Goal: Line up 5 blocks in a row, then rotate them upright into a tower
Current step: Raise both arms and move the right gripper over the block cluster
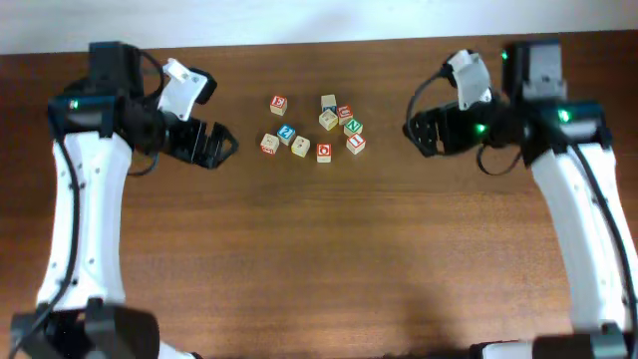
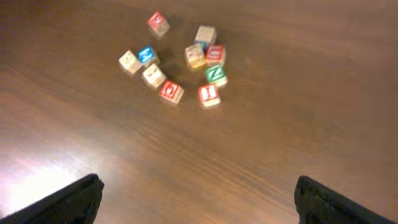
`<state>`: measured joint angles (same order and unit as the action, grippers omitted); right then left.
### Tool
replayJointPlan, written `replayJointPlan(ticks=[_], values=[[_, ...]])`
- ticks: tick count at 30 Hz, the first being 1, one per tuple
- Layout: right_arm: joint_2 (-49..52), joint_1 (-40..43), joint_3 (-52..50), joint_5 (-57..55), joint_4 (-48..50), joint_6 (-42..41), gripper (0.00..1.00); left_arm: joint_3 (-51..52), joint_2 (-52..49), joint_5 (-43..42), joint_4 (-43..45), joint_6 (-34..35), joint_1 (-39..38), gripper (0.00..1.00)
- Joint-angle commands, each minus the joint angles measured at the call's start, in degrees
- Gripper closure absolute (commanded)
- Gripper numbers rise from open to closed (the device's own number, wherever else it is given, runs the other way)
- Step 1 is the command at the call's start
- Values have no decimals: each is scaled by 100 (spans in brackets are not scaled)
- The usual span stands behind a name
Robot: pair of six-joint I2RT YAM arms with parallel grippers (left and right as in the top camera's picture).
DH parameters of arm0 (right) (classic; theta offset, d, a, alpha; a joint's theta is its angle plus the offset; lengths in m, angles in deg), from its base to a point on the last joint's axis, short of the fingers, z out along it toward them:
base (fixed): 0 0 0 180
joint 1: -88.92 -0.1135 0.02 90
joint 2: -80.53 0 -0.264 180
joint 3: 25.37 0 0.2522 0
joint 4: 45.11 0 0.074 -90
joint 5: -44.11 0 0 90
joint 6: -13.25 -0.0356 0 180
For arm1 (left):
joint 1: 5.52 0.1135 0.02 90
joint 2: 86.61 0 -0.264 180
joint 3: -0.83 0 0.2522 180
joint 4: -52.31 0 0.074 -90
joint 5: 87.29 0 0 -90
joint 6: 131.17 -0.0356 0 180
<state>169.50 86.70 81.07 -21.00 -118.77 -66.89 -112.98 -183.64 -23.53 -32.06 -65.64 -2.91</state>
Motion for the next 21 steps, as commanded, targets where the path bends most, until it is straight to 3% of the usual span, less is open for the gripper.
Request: replayJointPlan(ticks=[1,6,10,12,13,16,21], values=[[743,37,398,492,76,66,2,-350,-511,-756,-127,-50,15,1],[1825,-94,398,1045,1213,-291,4,-350,-625,-811,-76,-50,17,1],[2428,-667,398,-201,1596,-704,12,-343,-669,-809,164,-42,4,1],[2612,-1067,398,-1097,1836,-1003,15,-343,-811,-127,428,1034,-13,7],[2695,-1279,398,-1521,1950,-1137,17,-343,-898,601,531,1685,-52,12],[2966,-1663,398,-2039,2177,-1207,21,-343,-1036,2033,684,2953,-144,15],[3550,-1762,398,-2048,2376,-1178,36,-343,-1075,2159,1001,3134,-144,14]])
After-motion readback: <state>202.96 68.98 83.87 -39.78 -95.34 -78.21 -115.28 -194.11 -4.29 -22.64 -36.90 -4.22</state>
